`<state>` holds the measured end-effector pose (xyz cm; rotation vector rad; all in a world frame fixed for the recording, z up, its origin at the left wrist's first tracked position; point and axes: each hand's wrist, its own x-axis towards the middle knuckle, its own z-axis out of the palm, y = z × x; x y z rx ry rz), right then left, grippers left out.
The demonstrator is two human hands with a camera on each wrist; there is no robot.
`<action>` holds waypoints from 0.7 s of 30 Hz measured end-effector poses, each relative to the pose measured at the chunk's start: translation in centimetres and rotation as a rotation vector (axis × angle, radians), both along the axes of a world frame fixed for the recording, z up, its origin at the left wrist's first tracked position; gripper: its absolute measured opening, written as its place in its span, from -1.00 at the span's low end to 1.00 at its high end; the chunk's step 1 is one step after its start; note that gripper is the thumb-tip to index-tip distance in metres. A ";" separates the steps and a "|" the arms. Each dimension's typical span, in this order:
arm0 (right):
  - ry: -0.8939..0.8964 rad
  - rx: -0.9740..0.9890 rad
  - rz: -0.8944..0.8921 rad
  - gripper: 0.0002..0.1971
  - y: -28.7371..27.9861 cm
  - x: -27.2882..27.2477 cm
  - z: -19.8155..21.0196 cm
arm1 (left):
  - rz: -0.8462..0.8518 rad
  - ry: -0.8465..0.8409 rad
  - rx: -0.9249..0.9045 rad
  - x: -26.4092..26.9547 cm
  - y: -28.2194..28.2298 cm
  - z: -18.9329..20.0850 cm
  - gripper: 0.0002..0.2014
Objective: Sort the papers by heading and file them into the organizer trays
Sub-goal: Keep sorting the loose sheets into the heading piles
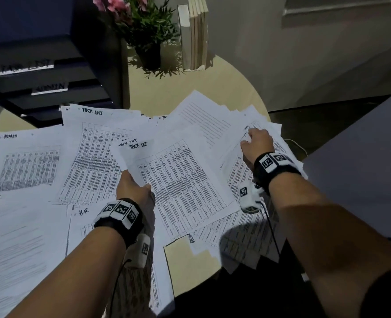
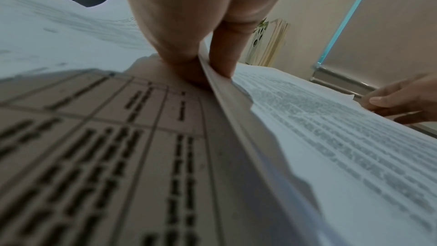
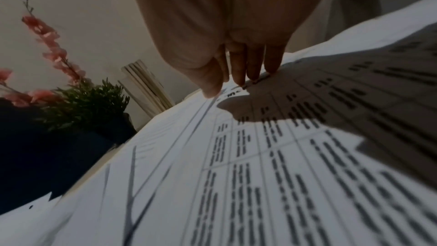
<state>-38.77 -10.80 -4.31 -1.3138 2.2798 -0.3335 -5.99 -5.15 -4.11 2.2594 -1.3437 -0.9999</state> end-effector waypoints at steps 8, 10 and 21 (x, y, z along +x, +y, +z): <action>-0.321 -0.006 -0.078 -0.14 -3.3 2.2 0.3 | -0.044 0.011 0.006 0.2 0.2 -0.1 -0.69; -0.447 -0.080 -0.149 -0.16 -3.5 2.9 0.5 | -0.051 0.010 0.009 0.3 0.2 -0.1 -0.69; -0.218 -0.975 0.048 -0.92 -1.4 2.2 9.3 | 0.021 0.255 -0.086 0.6 0.2 0.7 -0.24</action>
